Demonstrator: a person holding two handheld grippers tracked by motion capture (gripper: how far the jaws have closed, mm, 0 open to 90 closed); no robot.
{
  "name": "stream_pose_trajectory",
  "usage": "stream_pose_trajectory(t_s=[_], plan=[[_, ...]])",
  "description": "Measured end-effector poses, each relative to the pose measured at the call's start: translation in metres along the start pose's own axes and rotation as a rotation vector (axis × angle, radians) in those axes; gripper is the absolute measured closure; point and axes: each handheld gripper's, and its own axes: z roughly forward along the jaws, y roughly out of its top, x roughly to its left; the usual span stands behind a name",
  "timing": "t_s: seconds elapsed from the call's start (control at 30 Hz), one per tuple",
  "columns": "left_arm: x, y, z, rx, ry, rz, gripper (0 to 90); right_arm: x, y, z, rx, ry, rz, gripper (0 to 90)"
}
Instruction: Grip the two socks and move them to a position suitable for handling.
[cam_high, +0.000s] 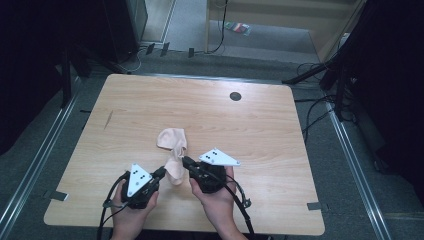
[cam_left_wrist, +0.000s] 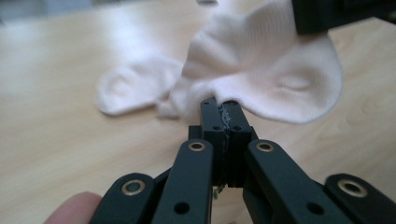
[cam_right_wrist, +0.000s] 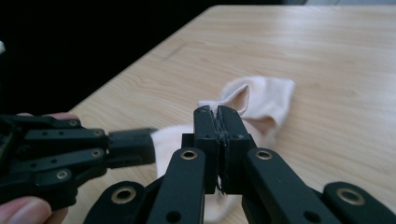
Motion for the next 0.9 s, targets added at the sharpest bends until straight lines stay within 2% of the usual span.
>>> stream_pose_trajectory(t_s=[0.07,0.1,0.23,0.27,0.33,0.4,0.43,0.5,0.57,0.63,0.73,0.83,0.9], plan=[[-0.002,0.003,-0.003,0.005,-0.002,0.027,90.0,0.001,0.002,-0.001,-0.002,0.007,0.002,88.6],[-0.004,0.002,-0.001,0.014,-0.021,0.028,90.0,-0.001,0.000,-0.002,0.000,0.002,-0.008,88.6],[-0.017,-0.011,0.020,0.075,-0.138,0.034,90.0,-0.019,-0.018,-0.008,0.042,-0.049,0.008,88.6],[-0.020,-0.015,0.025,0.090,-0.159,0.042,90.0,-0.026,-0.024,-0.009,0.058,-0.061,0.018,88.6],[-0.026,-0.020,0.034,0.114,-0.208,0.031,90.0,-0.038,-0.037,-0.013,0.084,-0.079,0.041,88.7],[-0.030,-0.022,0.039,0.127,-0.236,0.026,87.3,-0.047,-0.047,-0.016,0.105,-0.104,0.049,88.7],[-0.031,-0.023,0.040,0.132,-0.251,0.019,83.1,-0.051,-0.051,-0.018,0.114,-0.113,0.049,88.6],[-0.031,-0.024,0.042,0.151,-0.267,0.004,68.3,-0.058,-0.055,-0.021,0.121,-0.127,0.051,88.6],[-0.025,-0.025,0.041,0.155,-0.290,-0.016,58.3,-0.063,-0.056,-0.024,0.123,-0.134,0.053,88.6],[-0.014,-0.025,0.036,0.140,-0.296,-0.047,54.2,-0.066,-0.056,-0.026,0.123,-0.134,0.050,88.6],[0.006,-0.026,0.033,0.127,-0.257,-0.098,52.1,-0.066,-0.056,-0.027,0.128,-0.132,0.042,88.6],[0.022,-0.030,0.034,0.167,-0.182,-0.147,54.3,-0.066,-0.056,-0.027,0.134,-0.137,0.032,88.5],[0.028,-0.033,0.036,0.197,-0.175,-0.164,55.3,-0.067,-0.057,-0.029,0.135,-0.136,0.025,88.5]])
